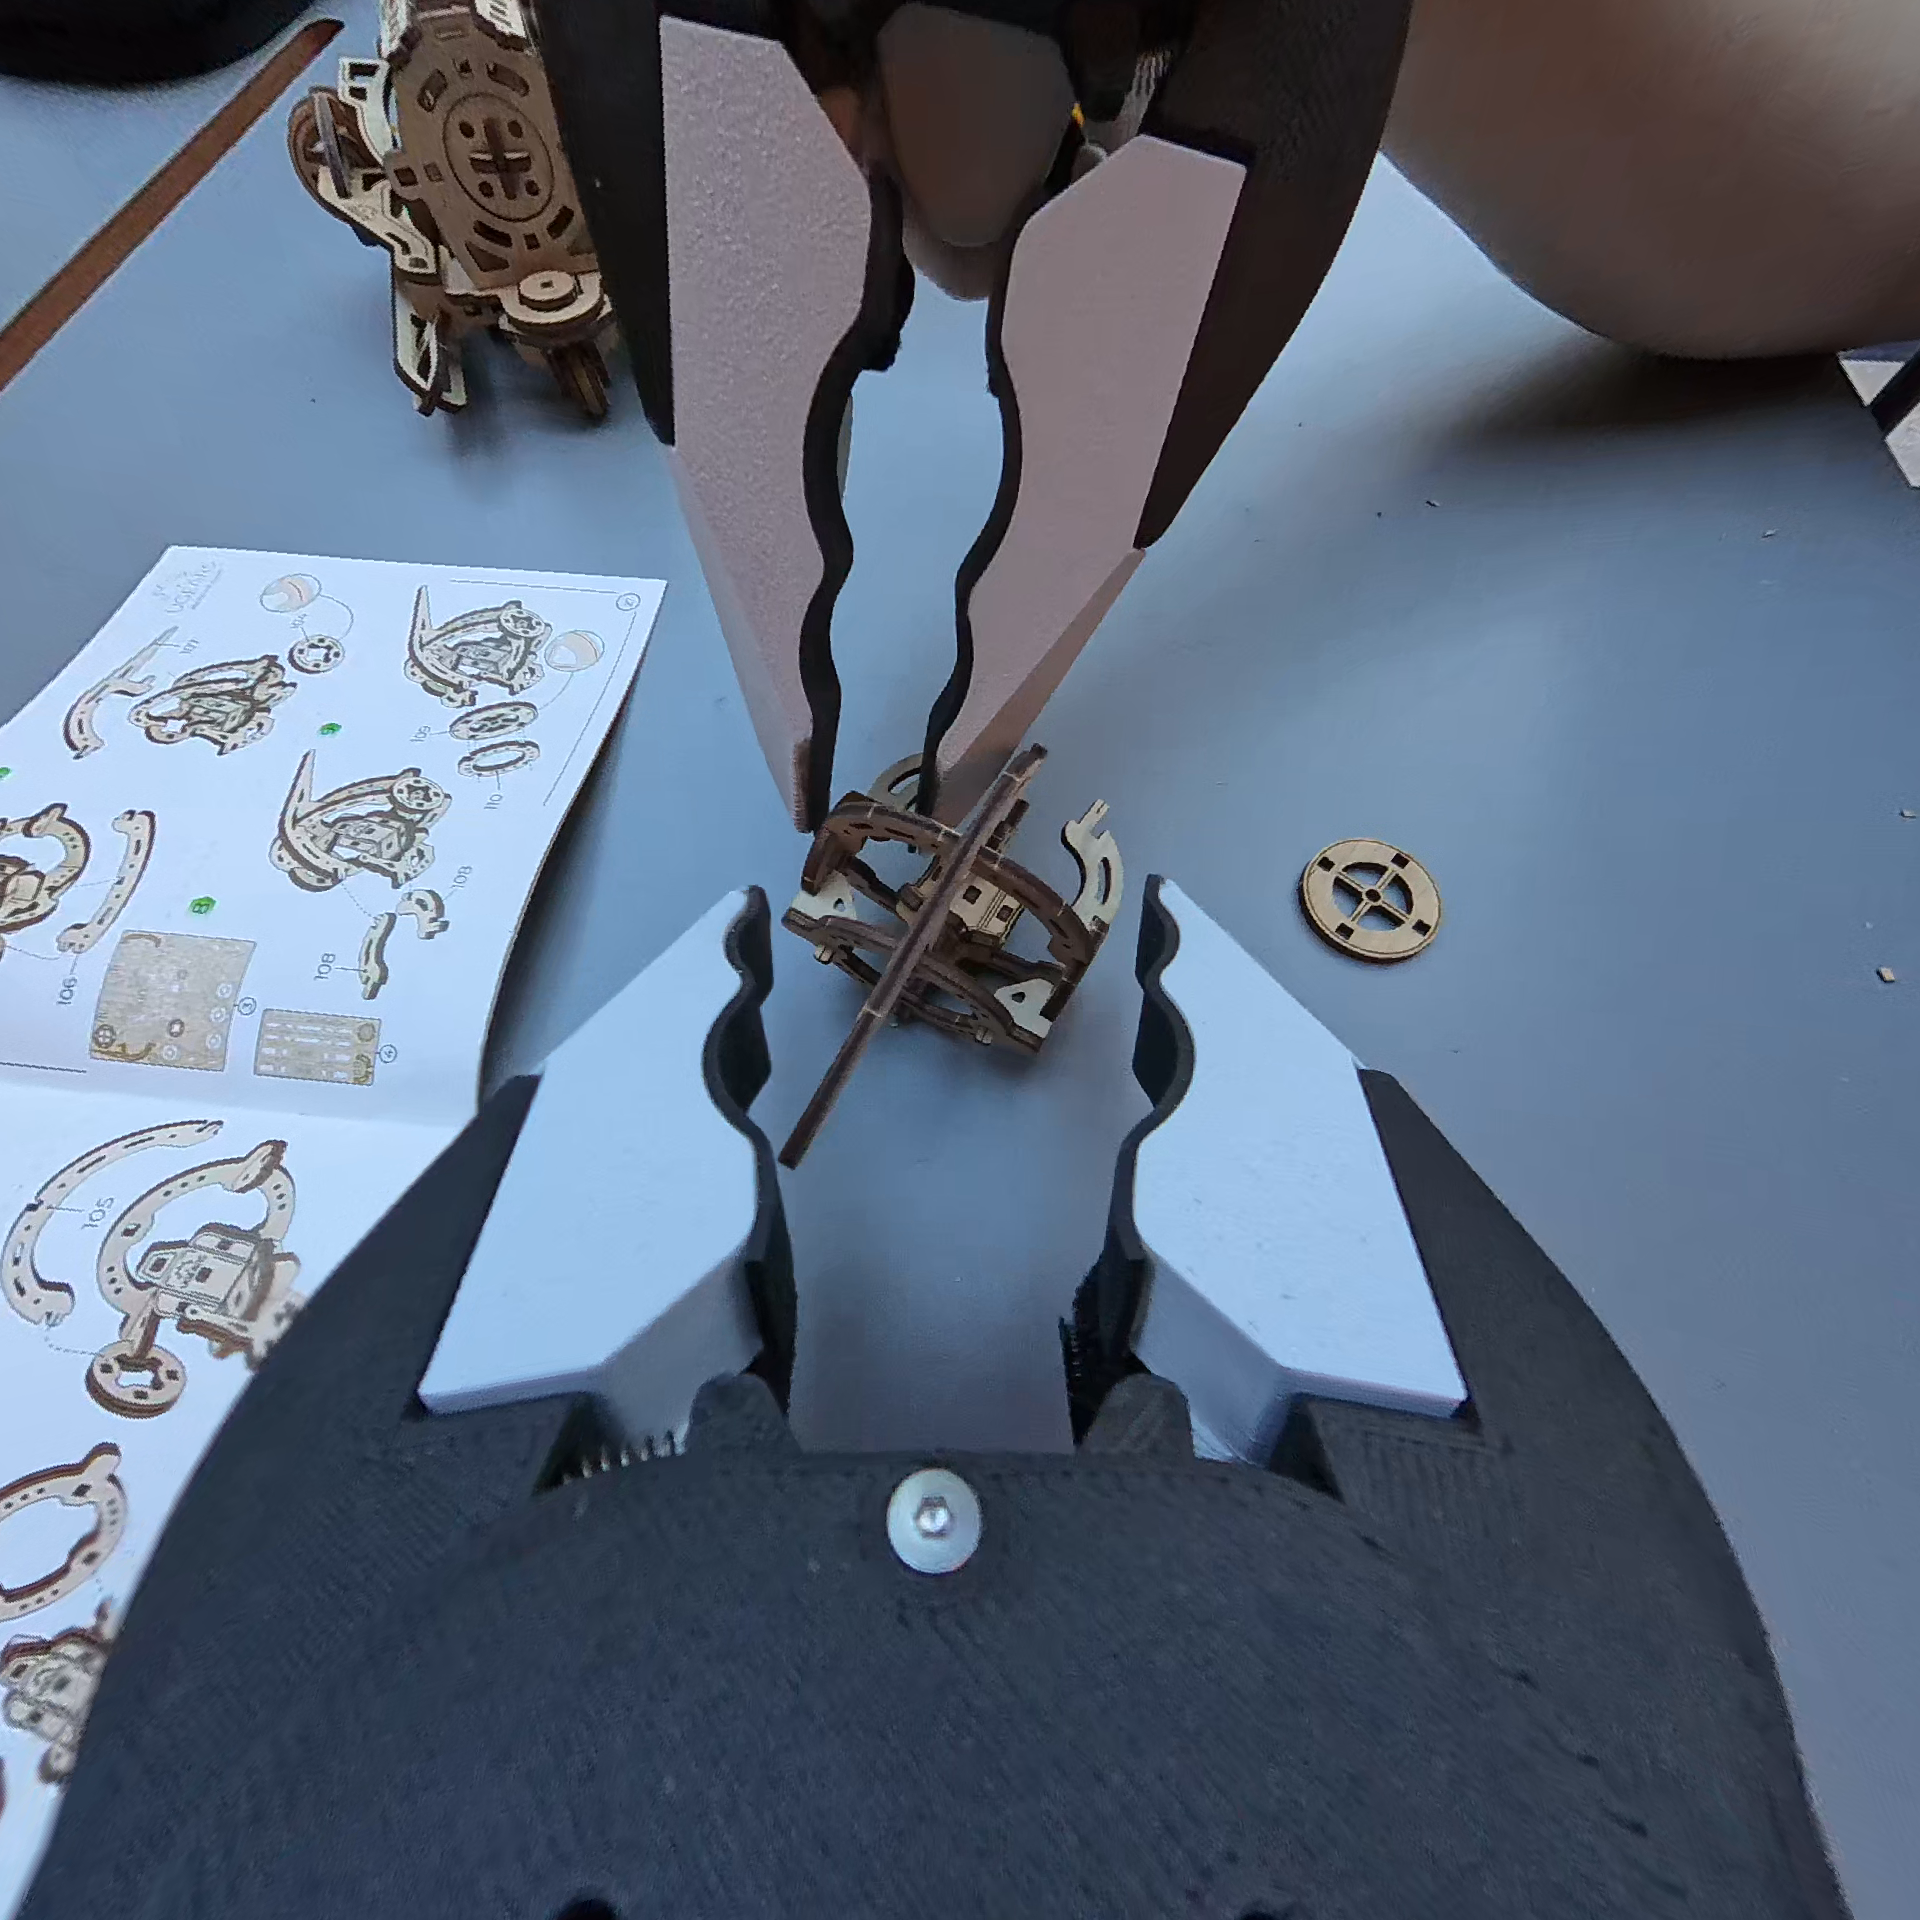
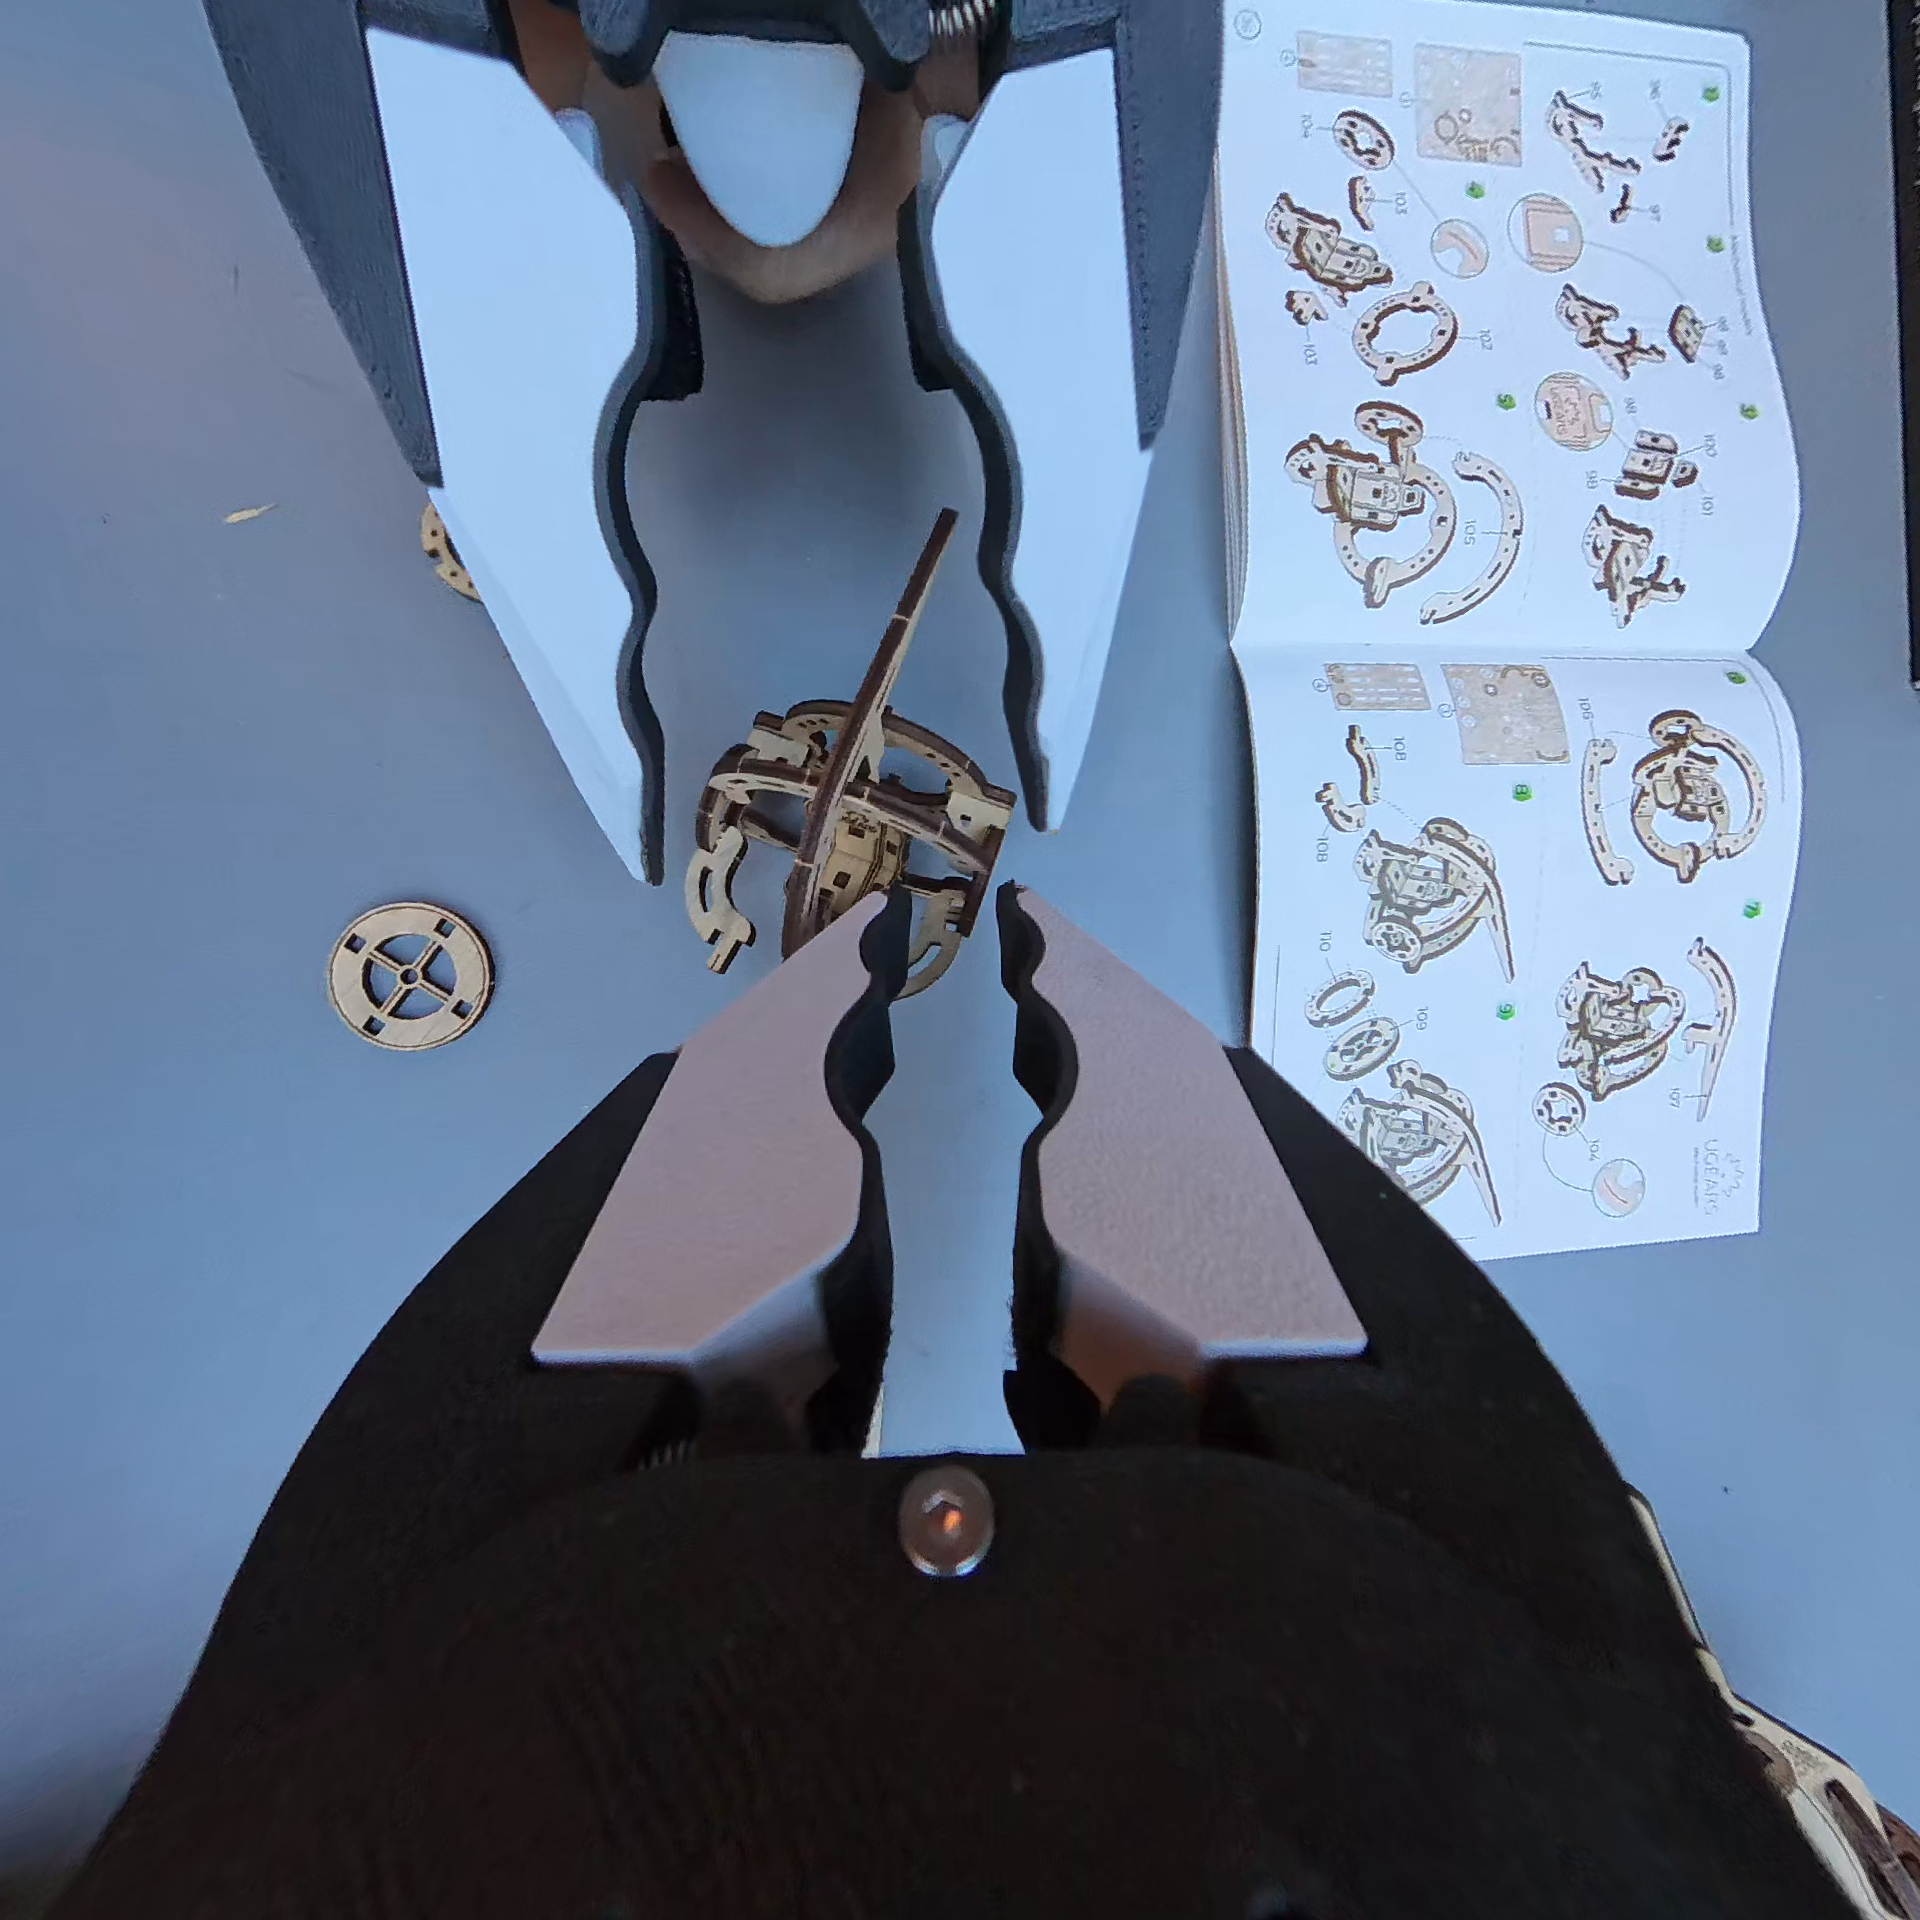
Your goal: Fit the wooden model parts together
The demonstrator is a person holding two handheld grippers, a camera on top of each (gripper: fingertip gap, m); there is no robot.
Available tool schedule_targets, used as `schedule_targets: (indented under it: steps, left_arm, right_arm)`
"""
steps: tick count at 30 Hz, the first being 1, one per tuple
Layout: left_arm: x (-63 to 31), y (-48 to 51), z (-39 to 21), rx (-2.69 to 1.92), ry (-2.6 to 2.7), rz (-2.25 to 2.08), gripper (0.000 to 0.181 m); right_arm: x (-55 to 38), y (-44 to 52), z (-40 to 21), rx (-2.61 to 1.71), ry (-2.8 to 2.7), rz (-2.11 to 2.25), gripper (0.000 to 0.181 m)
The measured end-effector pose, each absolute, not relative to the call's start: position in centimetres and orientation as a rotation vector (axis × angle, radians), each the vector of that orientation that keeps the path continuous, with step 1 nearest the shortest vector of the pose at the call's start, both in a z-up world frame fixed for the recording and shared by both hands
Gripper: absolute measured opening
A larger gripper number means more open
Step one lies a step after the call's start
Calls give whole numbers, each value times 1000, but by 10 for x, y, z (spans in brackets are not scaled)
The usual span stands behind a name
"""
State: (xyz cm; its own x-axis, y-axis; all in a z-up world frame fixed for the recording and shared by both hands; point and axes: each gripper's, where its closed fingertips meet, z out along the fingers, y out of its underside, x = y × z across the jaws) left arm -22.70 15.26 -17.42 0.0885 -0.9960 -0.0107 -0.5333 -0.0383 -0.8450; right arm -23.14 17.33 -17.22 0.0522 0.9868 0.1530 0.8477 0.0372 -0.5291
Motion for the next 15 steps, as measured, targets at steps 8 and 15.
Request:
schedule_targets:
  steps: [8,15]
  left_arm:
    - [-227,153,-182,-1716,1510,-740,65]
    - [-230,145,-179,-1727,1480,-762,73]
  right_arm:
    - [-229,175,-174,-1855,-1833,311,14]
    - [-230,172,-175,-1830,-1844,324,11]
